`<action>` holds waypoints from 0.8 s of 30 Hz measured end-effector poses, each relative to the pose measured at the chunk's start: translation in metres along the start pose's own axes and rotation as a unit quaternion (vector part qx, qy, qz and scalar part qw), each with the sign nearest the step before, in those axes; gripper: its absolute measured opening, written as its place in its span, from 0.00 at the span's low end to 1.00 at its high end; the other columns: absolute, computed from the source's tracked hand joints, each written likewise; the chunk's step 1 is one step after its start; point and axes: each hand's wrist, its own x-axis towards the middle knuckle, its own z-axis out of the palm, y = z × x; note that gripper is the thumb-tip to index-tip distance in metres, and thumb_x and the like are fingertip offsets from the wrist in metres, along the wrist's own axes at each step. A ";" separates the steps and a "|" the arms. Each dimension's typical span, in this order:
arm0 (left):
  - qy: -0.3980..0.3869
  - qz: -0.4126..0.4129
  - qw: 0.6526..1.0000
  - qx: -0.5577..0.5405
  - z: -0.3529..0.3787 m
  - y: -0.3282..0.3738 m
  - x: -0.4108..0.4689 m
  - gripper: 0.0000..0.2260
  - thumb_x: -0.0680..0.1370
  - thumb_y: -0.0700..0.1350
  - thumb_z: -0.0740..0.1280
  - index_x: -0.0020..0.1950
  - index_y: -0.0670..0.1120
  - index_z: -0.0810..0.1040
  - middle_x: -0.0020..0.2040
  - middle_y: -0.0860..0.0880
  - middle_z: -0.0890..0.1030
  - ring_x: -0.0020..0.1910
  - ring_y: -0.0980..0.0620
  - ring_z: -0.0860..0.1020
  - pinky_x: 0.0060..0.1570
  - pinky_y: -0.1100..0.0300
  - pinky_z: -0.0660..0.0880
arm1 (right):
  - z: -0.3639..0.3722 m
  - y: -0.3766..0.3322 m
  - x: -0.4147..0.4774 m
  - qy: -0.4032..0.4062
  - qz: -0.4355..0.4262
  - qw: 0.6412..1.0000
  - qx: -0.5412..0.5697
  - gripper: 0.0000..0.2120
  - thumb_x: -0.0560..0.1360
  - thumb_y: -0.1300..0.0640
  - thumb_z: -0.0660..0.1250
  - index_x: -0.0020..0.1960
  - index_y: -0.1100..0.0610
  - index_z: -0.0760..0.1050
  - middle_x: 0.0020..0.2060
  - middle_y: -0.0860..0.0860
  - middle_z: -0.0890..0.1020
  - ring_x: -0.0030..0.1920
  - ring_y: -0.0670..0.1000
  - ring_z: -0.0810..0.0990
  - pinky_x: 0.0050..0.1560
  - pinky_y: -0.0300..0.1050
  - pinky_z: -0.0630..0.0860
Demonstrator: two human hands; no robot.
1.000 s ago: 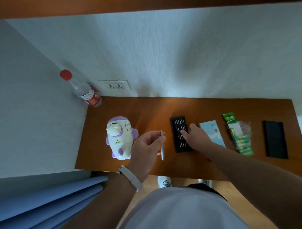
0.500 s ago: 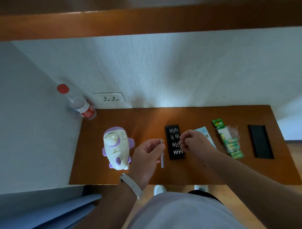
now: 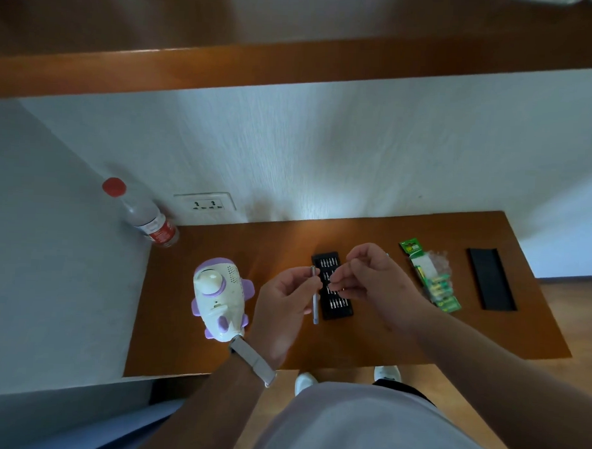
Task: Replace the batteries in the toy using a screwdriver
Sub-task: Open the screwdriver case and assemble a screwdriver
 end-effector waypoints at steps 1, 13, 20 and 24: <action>-0.003 0.004 1.000 0.003 0.000 0.001 -0.001 0.06 0.81 0.43 0.67 0.53 0.52 0.82 0.43 0.58 0.86 0.43 0.62 0.84 0.37 0.71 0.77 | 0.000 -0.001 -0.001 -0.006 0.001 1.000 0.008 0.06 0.84 0.64 0.54 0.54 0.57 0.69 0.43 0.55 0.87 0.47 0.53 0.86 0.44 0.42 0.81; -0.019 0.046 0.998 0.041 -0.007 0.010 -0.008 0.07 0.80 0.43 0.68 0.51 0.55 0.83 0.41 0.58 0.86 0.42 0.62 0.83 0.40 0.68 0.80 | 0.004 -0.012 -0.009 -0.026 -0.021 0.999 0.004 0.04 0.80 0.63 0.64 0.49 0.60 0.76 0.42 0.53 0.83 0.44 0.50 0.82 0.43 0.40 0.79; -0.023 0.051 0.997 0.059 -0.011 0.011 -0.013 0.07 0.80 0.44 0.68 0.50 0.56 0.83 0.41 0.61 0.85 0.44 0.64 0.82 0.39 0.72 0.76 | 0.010 -0.018 -0.011 -0.054 -0.057 0.997 -0.007 0.04 0.78 0.64 0.66 0.48 0.60 0.79 0.36 0.52 0.82 0.38 0.48 0.80 0.42 0.40 0.78; -0.025 0.059 0.995 0.070 -0.012 0.012 -0.016 0.07 0.81 0.46 0.67 0.50 0.57 0.82 0.41 0.62 0.84 0.45 0.64 0.82 0.41 0.73 0.76 | 0.013 -0.017 -0.012 -0.068 -0.082 0.991 -0.083 0.04 0.79 0.62 0.67 0.48 0.58 0.81 0.38 0.53 0.84 0.40 0.49 0.82 0.45 0.41 0.78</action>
